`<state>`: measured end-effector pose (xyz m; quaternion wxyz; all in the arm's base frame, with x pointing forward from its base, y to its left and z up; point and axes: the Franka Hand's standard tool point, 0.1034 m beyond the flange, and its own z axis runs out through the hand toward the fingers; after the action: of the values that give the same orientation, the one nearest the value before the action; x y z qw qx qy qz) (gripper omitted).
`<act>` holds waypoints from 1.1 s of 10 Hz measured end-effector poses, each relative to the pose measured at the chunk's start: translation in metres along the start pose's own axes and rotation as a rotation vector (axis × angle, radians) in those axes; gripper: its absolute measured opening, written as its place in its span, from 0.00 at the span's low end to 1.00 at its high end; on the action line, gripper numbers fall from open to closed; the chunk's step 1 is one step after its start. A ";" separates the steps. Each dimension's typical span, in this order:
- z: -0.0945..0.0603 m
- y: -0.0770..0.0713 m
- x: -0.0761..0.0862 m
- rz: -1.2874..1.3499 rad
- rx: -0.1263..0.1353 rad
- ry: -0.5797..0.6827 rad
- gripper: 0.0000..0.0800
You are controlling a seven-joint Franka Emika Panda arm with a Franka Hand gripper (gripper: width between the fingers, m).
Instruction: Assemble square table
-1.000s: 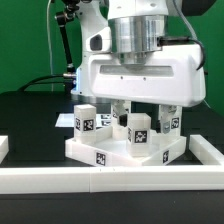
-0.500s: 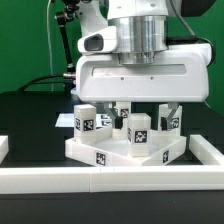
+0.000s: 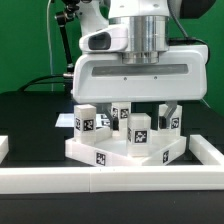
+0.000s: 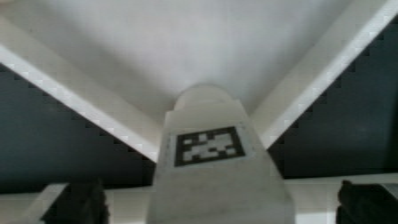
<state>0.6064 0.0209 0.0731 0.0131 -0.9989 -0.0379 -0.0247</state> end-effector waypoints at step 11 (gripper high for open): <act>0.000 0.000 0.000 0.387 0.003 0.000 0.36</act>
Offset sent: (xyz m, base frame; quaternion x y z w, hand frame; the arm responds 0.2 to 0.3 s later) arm 0.0000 0.0000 0.0000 0.0000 0.0000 0.0000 1.0000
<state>0.6063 0.0205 0.0728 0.0191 -0.9875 0.1546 -0.0217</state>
